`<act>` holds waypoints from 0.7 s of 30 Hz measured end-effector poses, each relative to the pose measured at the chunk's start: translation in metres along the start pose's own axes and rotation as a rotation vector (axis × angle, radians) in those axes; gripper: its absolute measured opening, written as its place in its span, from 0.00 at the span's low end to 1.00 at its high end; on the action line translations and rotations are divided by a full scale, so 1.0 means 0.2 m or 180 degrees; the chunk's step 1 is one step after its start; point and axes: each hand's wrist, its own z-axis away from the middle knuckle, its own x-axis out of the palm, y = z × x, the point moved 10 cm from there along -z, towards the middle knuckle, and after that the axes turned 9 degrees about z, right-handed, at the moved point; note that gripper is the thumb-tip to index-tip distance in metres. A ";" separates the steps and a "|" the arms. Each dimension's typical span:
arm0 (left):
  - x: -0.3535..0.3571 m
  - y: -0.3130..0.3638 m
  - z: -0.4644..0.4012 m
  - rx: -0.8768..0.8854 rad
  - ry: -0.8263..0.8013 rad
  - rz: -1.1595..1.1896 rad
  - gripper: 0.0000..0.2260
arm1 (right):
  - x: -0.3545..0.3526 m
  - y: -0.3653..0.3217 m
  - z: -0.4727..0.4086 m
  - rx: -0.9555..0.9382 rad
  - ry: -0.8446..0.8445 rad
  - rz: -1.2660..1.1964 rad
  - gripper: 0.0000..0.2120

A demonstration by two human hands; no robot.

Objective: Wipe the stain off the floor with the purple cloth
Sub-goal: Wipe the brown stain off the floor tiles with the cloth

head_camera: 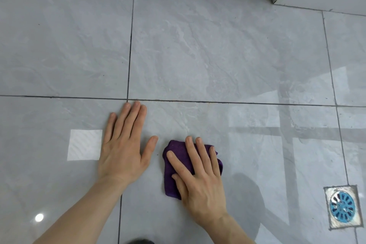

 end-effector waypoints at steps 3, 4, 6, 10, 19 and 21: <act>0.00 0.00 0.00 0.0000 0.0002 0.0026 0.34 | 0.00 0.01 -0.04 -0.0056 -0.0012 0.0061 0.26; 0.00 0.01 0.00 0.0002 -0.0009 0.0024 0.34 | -0.01 0.03 -0.07 -0.0057 0.0009 0.0041 0.27; 0.00 0.00 0.00 -0.0003 -0.0029 0.0007 0.34 | -0.04 0.08 -0.20 0.0070 0.0090 -0.0043 0.27; -0.01 0.00 0.00 -0.0018 -0.0009 0.0071 0.34 | -0.12 0.24 -0.55 0.0314 0.0222 0.0012 0.26; 0.00 0.00 0.00 0.0007 -0.0034 0.0026 0.34 | -0.17 0.37 -0.74 0.0718 0.0318 -0.0150 0.25; 0.00 0.01 0.00 0.0012 -0.0008 0.0048 0.34 | -0.15 0.34 -0.66 0.0723 0.0301 -0.0125 0.26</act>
